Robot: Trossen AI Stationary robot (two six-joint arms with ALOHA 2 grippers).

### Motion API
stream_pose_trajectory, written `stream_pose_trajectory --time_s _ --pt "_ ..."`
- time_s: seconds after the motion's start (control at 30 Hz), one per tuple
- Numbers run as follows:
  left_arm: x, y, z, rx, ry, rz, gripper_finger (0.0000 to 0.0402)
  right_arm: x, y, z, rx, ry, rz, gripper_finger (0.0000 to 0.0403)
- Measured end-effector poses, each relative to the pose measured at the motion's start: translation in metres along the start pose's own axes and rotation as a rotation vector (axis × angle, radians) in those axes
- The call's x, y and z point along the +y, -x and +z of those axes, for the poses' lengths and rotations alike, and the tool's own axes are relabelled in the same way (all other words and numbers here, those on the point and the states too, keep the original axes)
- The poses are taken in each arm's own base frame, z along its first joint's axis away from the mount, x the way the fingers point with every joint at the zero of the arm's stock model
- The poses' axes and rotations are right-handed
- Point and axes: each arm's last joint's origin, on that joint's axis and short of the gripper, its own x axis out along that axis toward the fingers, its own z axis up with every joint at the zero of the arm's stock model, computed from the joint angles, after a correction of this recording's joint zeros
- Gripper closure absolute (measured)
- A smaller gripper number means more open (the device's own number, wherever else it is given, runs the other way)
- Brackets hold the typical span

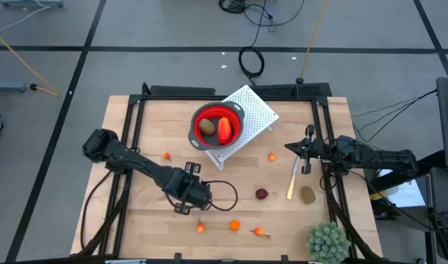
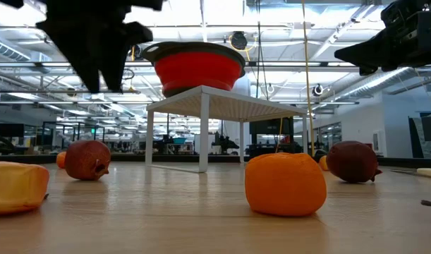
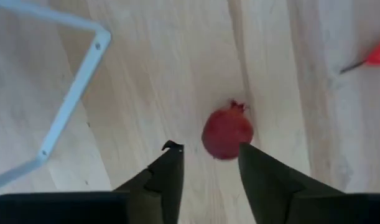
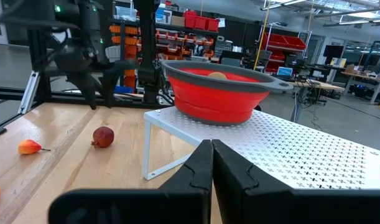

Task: Pick & Place Fruit
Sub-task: Put the left pomegranate into the red strainer bowl on the shelf

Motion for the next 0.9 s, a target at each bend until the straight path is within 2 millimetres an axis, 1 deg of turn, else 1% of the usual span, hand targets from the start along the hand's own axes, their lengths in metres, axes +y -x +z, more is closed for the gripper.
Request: stream_pose_trajectory --time_s 0.2,0.3,0.47,0.57,0.67,0.9 --pt "-0.001 -0.02 -0.011 0.061 -0.038 0.011 0.0188 0.0 0.0 0.0 0.0 0.0 0.0 0.0403" --pt "-0.003 -0.027 -0.01 0.026 -0.08 0.011 0.0167 0.0 0.0 0.0 0.0 0.0 0.0 0.0403" --pt "-0.006 -0.035 -0.003 -0.079 -0.144 -0.005 0.0139 0.0 0.0 0.0 0.0 0.0 -0.001 0.0403" --pt "-0.008 -0.04 -0.002 -0.103 -0.182 -0.037 0.0128 0.0 0.0 0.0 0.0 0.0 0.0 0.0403" --pt "-0.009 -0.045 -0.006 -0.091 -0.195 -0.061 0.0121 0.0 0.0 0.0 0.0 0.0 -0.001 0.0403" --pt "-0.009 -0.054 -0.013 -0.058 -0.202 -0.059 0.0119 0.0 0.0 0.0 0.0 0.0 -0.001 0.0403"
